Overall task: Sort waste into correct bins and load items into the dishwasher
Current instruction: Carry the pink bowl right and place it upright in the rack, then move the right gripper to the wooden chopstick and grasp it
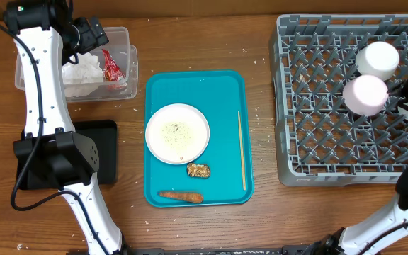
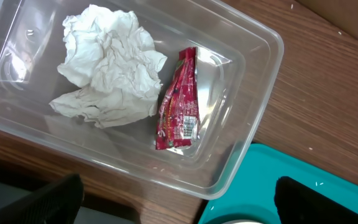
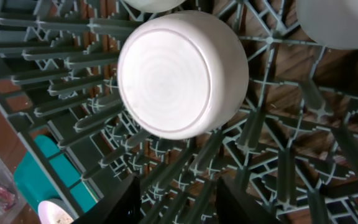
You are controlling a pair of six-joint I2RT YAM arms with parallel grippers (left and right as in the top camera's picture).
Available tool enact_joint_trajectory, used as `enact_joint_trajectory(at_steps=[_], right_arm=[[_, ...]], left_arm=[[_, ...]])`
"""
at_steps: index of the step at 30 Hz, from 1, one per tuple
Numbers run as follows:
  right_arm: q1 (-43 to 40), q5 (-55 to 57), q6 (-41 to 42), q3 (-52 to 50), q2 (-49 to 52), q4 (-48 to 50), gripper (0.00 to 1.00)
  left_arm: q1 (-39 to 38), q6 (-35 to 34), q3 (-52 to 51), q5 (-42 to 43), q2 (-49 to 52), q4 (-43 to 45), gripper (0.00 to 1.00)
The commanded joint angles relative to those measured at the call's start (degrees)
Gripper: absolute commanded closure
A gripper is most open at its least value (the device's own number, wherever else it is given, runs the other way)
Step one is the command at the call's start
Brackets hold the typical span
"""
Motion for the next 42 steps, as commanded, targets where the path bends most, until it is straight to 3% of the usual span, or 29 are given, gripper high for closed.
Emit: enact_joint_trajectory(at_steps=[1, 9, 13, 15, 16, 18, 22, 28, 42], right_arm=[[1.22, -1.81, 0.52, 1.4, -5.68, -0.02, 0.58], [13.84, -1.7, -1.53, 1.4, -6.43, -3.06, 0.56], [27.71, 1.05, -1.4, 1.38, -6.43, -3.43, 0.44], [33.66, 3.48, -0.37, 1.33, -6.4, -2.56, 0.32], [38.71, 7.87, 2.29, 1.22, -6.4, -1.29, 0.25], [44.11, 14.21, 7.17, 0.85, -6.34, 0.52, 0.23], [51.69, 20.41, 13.29, -1.64, -5.9, 4.9, 0.25], [57.61, 20.96, 17.81, -4.52, -1.44, 6.29, 0.3], [67.58, 17.16, 19.63, -11.15, 8.7, 5.22, 0.38]], left_arm=[[-0.74, -0.37, -0.22, 0.02, 0.59, 0.13, 0.0], [-0.74, -0.35, -0.22, 0.02, 0.59, 0.13, 0.0], [-0.74, -0.37, -0.22, 0.02, 0.59, 0.13, 0.0], [-0.74, -0.35, -0.22, 0.02, 0.59, 0.13, 0.0], [-0.74, -0.35, -0.22, 0.02, 0.59, 0.13, 0.0], [-0.74, -0.35, -0.22, 0.02, 0.59, 0.13, 0.0], [-0.74, -0.35, -0.22, 0.02, 0.59, 0.13, 0.0], [-0.74, -0.35, -0.22, 0.02, 0.59, 0.13, 0.0], [-0.74, -0.37, -0.22, 0.02, 0.59, 0.13, 0.0]])
